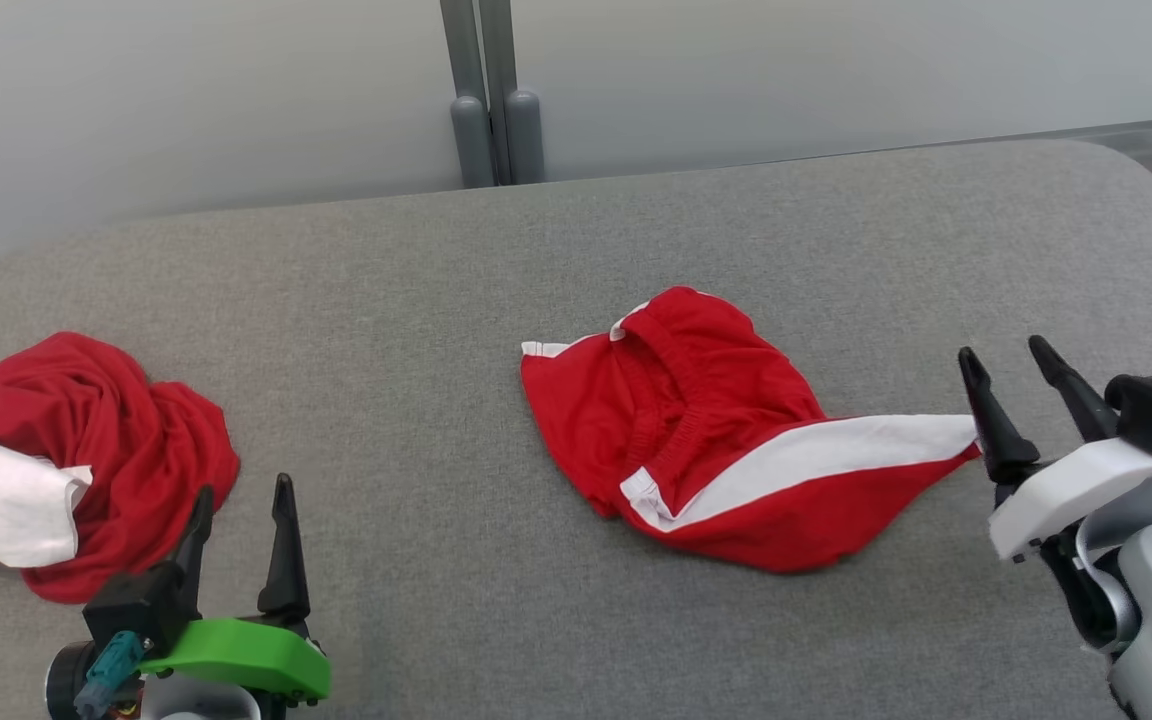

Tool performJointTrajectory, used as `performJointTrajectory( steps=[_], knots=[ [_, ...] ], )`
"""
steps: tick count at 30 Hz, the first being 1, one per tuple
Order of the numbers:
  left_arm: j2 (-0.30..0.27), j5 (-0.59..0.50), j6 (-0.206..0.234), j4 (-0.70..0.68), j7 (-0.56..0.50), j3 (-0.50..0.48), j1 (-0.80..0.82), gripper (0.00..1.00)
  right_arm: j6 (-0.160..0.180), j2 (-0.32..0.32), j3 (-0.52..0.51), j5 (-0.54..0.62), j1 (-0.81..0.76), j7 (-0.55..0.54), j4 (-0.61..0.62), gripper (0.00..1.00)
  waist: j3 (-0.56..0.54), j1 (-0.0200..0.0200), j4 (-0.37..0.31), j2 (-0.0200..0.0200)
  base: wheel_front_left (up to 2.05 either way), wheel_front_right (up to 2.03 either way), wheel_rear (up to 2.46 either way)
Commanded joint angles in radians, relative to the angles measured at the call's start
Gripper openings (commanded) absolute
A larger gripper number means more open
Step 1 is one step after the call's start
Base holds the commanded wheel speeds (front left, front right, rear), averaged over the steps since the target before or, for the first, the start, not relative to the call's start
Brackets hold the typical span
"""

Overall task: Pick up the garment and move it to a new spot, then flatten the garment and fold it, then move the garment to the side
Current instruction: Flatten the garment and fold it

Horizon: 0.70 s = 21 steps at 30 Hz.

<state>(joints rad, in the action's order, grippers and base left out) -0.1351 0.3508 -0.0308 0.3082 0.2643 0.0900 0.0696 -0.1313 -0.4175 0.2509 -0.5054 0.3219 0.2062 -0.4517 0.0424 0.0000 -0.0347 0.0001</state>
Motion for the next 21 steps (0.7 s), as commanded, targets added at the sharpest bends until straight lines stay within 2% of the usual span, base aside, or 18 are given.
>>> performJointTrajectory(
  steps=[1, 7, 14, 18, 21],
  knots=[
    [0.0, -0.01, -0.004, -0.005, 0.0, 0.006, -0.007, 1.0, 0.001, 0.027, -0.016, 0.005, -0.029, 0.016, 0.034, 1.0, -0.015, 0.0, -0.014, -0.0001, 0.0, 0.0, 0.0],
    [0.011, -0.009, -0.016, -0.009, -0.017, 0.04, 0.006, 1.0, 0.001, 0.1, -0.06, -0.01, -0.099, 0.041, 0.111, 1.0, -0.015, 0.0, -0.021, -0.0001, 0.0, 0.0, 0.0],
    [0.042, 0.016, -0.049, 0.002, -0.074, 0.111, 0.069, 1.0, 0.001, 0.106, -0.088, 0.001, -0.116, 0.048, 0.141, 1.0, 0.002, 0.0, -0.042, -0.0001, 0.0, 0.0, 0.0],
    [0.068, 0.083, -0.076, 0.029, -0.173, 0.183, 0.121, 1.0, 0.001, 0.103, -0.105, 0.002, -0.112, 0.043, 0.148, 1.0, 0.007, 0.0, -0.068, -0.0001, 0.0, 0.0, 0.0],
    [0.079, 0.184, -0.091, 0.045, -0.282, 0.26, 0.15, 1.0, 0.001, 0.105, -0.11, 0.004, -0.114, 0.034, 0.153, 1.0, 0.019, 0.0, -0.099, -0.0001, 0.0, 0.0, 0.0]
  ],
)
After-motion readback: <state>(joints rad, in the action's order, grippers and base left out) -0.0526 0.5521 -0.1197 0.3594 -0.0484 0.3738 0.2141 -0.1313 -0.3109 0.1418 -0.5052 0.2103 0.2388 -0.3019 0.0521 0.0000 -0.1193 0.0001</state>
